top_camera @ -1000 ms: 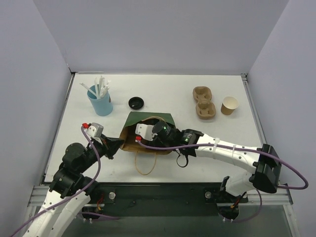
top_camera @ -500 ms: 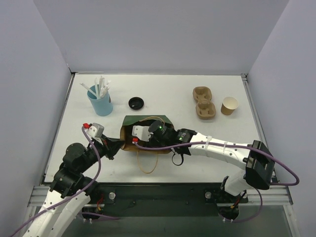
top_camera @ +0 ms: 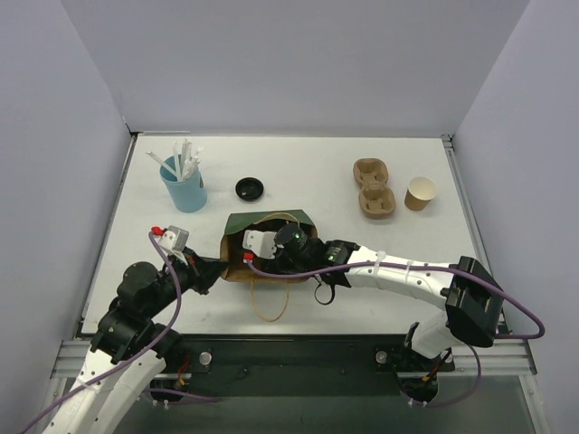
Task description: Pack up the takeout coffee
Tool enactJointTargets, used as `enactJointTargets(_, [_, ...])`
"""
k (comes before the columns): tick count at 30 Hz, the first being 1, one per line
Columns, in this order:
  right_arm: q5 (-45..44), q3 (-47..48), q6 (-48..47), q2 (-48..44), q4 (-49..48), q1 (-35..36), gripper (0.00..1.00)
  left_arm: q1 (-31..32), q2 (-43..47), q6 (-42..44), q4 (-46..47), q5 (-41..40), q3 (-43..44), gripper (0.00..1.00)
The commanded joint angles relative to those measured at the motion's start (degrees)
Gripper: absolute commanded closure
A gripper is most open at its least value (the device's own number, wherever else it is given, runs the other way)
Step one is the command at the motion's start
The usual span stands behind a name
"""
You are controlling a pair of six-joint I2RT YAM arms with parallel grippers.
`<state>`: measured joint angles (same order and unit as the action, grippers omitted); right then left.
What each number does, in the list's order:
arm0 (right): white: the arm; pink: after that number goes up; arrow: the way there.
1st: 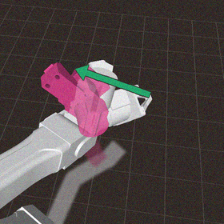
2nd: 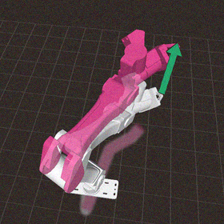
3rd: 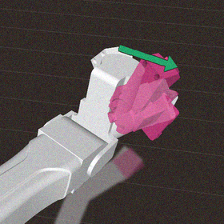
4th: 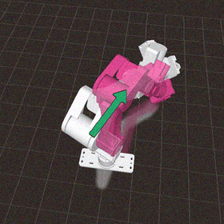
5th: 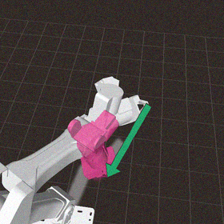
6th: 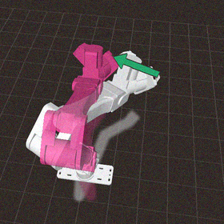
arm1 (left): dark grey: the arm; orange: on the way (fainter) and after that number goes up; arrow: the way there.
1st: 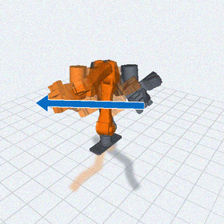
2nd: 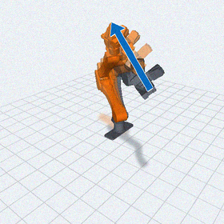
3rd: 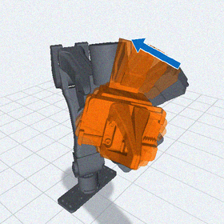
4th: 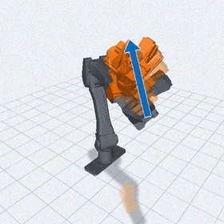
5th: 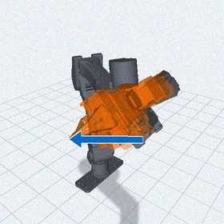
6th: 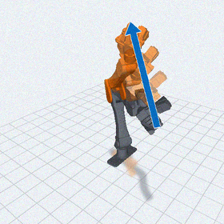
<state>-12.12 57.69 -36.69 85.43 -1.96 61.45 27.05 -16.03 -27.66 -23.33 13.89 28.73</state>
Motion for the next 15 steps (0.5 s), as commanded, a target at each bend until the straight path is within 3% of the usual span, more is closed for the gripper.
enactJointTargets(1, [-0.3,-1.4,0.5,-1.1,-3.2,-0.6,0.64,0.0,1.0,-1.8,1.4,1.1,0.4,1.00])
enactJointTargets(15, [-3.5,-2.1,-3.3,-0.3,-8.1,-1.1,0.65,0.6,1.4,-3.3,4.3,2.6,-2.4,1.00])
